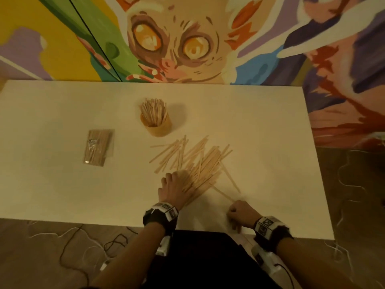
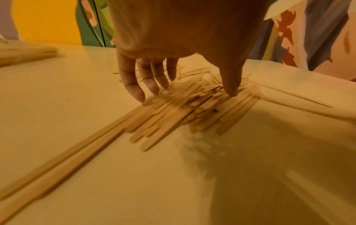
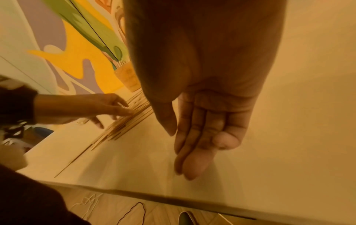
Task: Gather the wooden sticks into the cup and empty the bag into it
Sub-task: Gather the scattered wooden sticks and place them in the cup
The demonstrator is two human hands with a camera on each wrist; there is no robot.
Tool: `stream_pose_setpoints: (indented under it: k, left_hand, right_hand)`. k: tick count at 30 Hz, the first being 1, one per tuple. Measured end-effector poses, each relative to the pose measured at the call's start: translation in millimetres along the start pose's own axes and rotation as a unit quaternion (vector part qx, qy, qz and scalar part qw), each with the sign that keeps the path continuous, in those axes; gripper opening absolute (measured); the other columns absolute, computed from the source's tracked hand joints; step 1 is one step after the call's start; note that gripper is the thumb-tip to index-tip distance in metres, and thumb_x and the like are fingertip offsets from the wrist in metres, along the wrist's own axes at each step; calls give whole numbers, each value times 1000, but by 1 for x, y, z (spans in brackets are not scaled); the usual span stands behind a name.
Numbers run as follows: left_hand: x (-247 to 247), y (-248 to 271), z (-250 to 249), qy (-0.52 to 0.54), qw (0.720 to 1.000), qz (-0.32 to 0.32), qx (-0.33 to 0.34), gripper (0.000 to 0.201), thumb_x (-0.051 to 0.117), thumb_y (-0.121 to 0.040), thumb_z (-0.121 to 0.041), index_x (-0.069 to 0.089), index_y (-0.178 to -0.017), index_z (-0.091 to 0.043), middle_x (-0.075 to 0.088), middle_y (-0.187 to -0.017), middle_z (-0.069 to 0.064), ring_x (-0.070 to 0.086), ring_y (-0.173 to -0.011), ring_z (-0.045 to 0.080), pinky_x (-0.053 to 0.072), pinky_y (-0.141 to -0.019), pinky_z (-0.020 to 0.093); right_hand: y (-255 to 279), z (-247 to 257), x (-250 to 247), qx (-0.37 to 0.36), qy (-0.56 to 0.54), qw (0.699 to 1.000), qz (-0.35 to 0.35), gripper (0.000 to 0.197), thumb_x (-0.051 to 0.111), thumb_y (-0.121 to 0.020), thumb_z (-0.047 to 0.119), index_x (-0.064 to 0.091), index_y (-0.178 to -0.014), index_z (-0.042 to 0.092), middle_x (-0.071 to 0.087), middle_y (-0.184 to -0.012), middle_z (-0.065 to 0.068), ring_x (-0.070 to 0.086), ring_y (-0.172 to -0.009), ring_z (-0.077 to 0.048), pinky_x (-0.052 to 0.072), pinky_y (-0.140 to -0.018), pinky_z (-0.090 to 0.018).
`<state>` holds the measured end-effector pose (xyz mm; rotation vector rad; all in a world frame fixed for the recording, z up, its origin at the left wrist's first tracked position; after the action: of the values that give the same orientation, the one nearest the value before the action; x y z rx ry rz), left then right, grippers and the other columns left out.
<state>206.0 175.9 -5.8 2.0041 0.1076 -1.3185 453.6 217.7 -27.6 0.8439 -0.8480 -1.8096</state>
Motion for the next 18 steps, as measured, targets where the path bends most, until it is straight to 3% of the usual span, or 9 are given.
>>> stream_pose_setpoints:
  k: [4, 8, 13, 18]
  left_hand:
    - [6, -19, -32, -34, 999, 14, 32, 80, 55, -83, -65, 30, -138, -12, 35, -135, 8, 39, -122, 30, 48, -88, 46]
    - [8, -28, -48, -29, 997, 43, 64, 76, 46, -88, -66, 33, -138, -11, 39, -136, 9, 42, -122, 31, 47, -88, 45]
    - [0, -32, -53, -80, 989, 54, 109, 41, 44, -99, -34, 39, -134, -12, 47, -127, 12, 53, -108, 33, 44, -78, 39]
    - [-1, -37, -48, -53, 991, 73, 101, 39, 38, -101, -16, 38, -139, -13, 51, -133, 12, 56, -112, 33, 48, -84, 41]
  right_hand:
    - [2, -2, 0, -4, 14, 1000, -18, 29, 50, -87, 1, 57, -59, 6, 63, -54, -5, 60, -40, -6, 49, -45, -21]
    - [3, -7, -2, -9, 6, 1000, -21, 30, 50, -87, 0, 61, -60, 7, 64, -52, 1, 61, -41, -5, 52, -48, -21]
    - [5, -10, -5, -7, -12, 1000, -12, 23, 49, -89, 0, 62, -70, 0, 63, -44, 5, 62, -41, -6, 52, -47, -21]
    - [8, -6, -16, 0, -44, 999, -24, 28, 51, -93, 1, 60, -66, 7, 62, -45, 4, 61, -39, -5, 45, -39, -17]
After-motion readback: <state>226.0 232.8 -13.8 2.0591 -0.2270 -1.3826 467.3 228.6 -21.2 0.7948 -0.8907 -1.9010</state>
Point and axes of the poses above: each hand's wrist, its own y-axis away from the middle knuckle, its own x-axis out of the palm, z = x × y, the point moved 6 cm from there along -y, towards the middle knuckle
